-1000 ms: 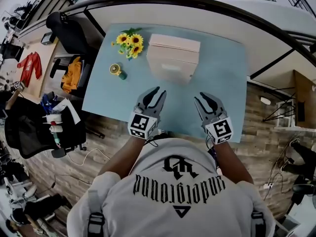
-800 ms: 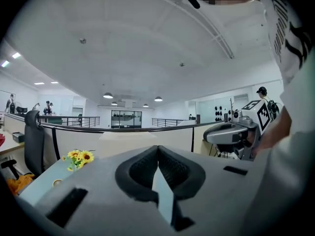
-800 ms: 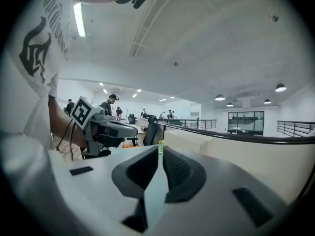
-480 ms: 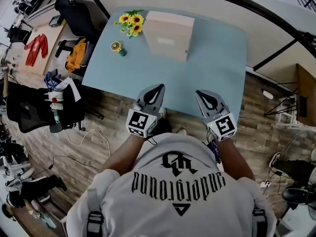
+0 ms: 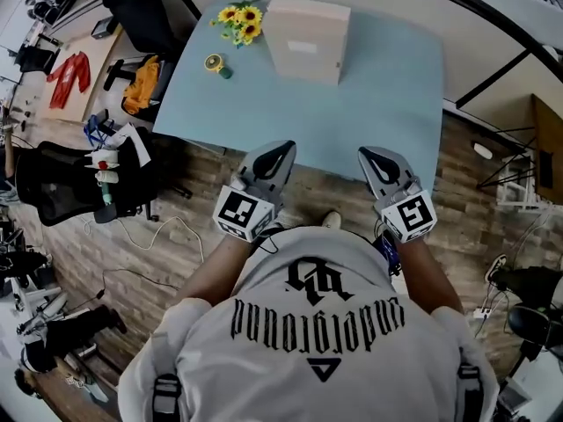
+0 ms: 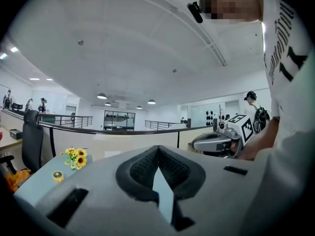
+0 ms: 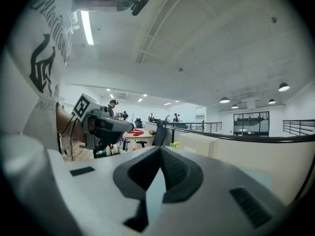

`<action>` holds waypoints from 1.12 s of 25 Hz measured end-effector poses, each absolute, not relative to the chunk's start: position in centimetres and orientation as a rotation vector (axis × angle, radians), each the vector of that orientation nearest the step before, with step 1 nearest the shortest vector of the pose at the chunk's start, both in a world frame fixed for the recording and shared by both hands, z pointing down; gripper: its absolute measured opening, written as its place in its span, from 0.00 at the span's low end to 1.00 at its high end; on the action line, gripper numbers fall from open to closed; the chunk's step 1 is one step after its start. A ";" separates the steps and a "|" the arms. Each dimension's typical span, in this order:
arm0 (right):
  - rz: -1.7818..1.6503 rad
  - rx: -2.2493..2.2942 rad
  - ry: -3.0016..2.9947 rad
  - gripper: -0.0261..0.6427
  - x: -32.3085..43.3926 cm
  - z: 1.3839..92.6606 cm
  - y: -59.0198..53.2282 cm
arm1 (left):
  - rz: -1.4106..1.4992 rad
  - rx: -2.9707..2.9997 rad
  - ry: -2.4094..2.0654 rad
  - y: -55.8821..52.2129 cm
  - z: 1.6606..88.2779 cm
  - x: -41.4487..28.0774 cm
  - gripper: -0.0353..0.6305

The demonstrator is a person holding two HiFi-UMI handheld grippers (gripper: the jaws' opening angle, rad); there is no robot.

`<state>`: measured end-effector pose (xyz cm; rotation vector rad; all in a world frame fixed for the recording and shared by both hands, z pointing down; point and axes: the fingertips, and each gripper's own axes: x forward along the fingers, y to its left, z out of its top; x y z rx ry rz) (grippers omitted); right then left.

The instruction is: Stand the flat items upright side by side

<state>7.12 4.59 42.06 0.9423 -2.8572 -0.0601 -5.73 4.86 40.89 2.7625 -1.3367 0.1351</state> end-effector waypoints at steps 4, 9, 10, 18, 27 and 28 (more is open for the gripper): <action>-0.075 0.990 -2.846 0.05 5.9 41.0 6.9 | 0.133 2.812 -1.273 7.1 39.9 -7.1 0.05; -0.111 1.030 -2.828 0.05 2.9 40.0 10.4 | 0.134 2.838 -1.243 10.4 39.3 -10.9 0.06; -0.114 1.038 -2.822 0.05 2.1 39.9 11.1 | 0.129 2.838 -1.238 11.1 39.2 -11.8 0.06; -0.122 1.096 -2.798 0.05 -4.2 39.6 16.9 | 0.113 2.848 -1.234 15.9 38.6 -19.2 0.06; -0.169 1.169 -2.772 0.05 -9.3 39.2 22.1 | 0.055 2.876 -1.203 19.7 38.4 -25.0 0.06; -0.175 1.180 -2.771 0.05 -9.6 39.2 22.6 | 0.049 2.882 -1.198 20.0 38.3 -25.3 0.06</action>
